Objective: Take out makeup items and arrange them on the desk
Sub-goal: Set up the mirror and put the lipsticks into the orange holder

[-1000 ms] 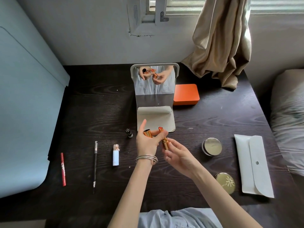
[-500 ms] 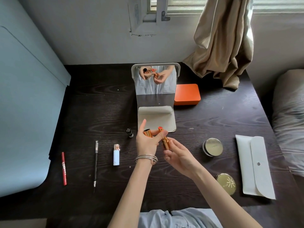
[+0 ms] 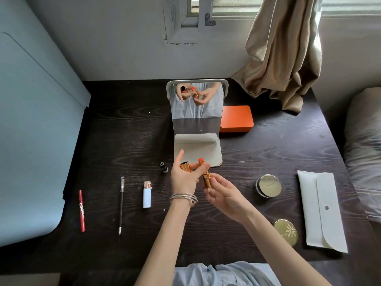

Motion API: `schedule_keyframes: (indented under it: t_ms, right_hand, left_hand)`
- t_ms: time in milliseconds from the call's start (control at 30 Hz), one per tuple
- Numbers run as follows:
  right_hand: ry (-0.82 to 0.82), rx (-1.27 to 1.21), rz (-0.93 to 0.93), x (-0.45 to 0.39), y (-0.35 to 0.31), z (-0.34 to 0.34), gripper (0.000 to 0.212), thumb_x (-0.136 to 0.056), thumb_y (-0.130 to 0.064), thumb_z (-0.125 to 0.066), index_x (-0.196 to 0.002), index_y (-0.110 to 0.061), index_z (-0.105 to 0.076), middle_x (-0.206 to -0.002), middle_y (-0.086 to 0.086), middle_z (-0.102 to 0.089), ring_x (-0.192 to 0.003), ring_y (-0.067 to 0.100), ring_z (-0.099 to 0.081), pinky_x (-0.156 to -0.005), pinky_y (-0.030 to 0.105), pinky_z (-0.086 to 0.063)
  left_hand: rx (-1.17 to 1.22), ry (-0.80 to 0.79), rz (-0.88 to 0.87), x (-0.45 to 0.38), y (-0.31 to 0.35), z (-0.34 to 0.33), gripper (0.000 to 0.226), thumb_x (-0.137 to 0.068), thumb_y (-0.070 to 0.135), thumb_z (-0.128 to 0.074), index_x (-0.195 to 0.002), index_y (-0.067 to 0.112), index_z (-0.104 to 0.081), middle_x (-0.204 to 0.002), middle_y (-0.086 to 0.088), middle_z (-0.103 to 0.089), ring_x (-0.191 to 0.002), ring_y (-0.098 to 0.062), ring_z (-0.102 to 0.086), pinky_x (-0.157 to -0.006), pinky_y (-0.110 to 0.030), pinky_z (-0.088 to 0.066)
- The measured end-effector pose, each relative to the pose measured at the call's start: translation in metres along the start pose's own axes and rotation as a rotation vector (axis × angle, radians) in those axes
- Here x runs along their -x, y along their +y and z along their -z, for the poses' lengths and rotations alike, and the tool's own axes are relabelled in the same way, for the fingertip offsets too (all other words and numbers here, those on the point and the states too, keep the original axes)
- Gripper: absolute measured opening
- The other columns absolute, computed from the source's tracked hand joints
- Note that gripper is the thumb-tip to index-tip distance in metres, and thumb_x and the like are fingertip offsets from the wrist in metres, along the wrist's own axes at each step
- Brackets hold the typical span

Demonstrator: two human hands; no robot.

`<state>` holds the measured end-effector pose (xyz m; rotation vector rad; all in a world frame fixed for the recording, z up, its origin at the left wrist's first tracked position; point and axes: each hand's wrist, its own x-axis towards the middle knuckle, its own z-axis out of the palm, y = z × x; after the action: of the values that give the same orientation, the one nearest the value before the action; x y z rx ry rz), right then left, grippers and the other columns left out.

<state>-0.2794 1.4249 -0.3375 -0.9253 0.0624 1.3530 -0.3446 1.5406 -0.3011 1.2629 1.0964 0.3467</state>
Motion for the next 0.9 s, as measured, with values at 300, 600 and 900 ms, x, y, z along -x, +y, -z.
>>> schedule_keyframes:
  t_ms: [300, 600, 900]
  right_hand:
    - [0.012, 0.092, 0.016, 0.001, 0.000, 0.005, 0.037, -0.081, -0.028, -0.071, -0.112, -0.009, -0.061, -0.097, 0.002, -0.065, -0.085, 0.010, -0.061, -0.077, 0.022, -0.050]
    - [0.406, 1.063, 0.285, -0.024, -0.023, 0.024, 0.016, -0.073, -0.015, -0.076, -0.083, -0.023, -0.068, -0.085, -0.002, -0.065, -0.073, 0.008, -0.055, -0.073, 0.021, -0.044]
    - [0.832, 1.108, 0.403, -0.092, -0.080, 0.070, 0.019, -0.078, -0.009, -0.070, -0.096, -0.011, -0.070, -0.097, 0.005, -0.070, -0.088, 0.015, -0.064, -0.083, 0.025, -0.046]
  left_hand:
    - [-0.004, -0.001, 0.017, -0.003, 0.004, -0.002, 0.086, -0.071, 0.015, -0.079, -0.143, 0.015, -0.033, -0.079, 0.008, -0.065, -0.070, -0.001, -0.061, -0.049, -0.008, -0.048]
    - [-0.107, -0.055, 0.106, -0.016, -0.006, -0.018, 0.101, -0.071, 0.023, -0.080, -0.148, 0.021, -0.015, -0.107, 0.001, -0.063, -0.107, -0.025, -0.060, -0.091, -0.045, -0.051]
    - [-0.151, -0.230, 0.371, -0.038, -0.010, -0.036, 0.073, -0.087, -0.014, -0.045, -0.146, 0.010, -0.010, -0.110, -0.007, -0.055, -0.065, -0.009, -0.050, -0.053, -0.014, -0.047]
